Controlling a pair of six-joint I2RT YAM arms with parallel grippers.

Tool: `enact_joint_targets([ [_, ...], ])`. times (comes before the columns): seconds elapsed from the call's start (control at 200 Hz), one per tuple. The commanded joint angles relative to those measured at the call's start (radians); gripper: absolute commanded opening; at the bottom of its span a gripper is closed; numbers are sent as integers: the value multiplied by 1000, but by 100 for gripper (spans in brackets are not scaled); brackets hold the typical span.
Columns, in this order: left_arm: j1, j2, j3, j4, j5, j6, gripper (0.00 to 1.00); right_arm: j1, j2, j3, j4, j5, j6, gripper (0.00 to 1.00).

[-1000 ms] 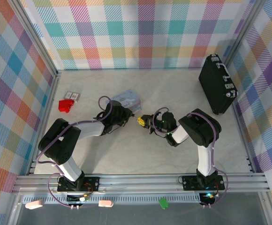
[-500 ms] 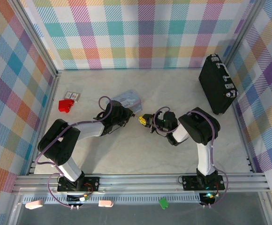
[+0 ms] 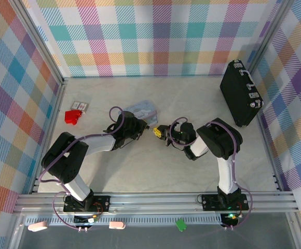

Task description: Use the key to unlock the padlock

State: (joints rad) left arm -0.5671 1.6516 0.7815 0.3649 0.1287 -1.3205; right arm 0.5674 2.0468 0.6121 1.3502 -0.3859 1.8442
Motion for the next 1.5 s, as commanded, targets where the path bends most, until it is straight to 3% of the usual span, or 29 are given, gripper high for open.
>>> enact_joint_targets([
  [0.0, -59, -26, 25, 54, 138, -25, 1, 64, -27, 35, 56, -20, -10, 0],
  [1.025, -59, -3, 16, 68, 130, -29, 0, 147, -51, 30, 53, -4, -10, 0],
  [1.5, -73, -44, 19, 39, 157, -9, 0, 82, -9, 41, 55, -17, -13, 0],
])
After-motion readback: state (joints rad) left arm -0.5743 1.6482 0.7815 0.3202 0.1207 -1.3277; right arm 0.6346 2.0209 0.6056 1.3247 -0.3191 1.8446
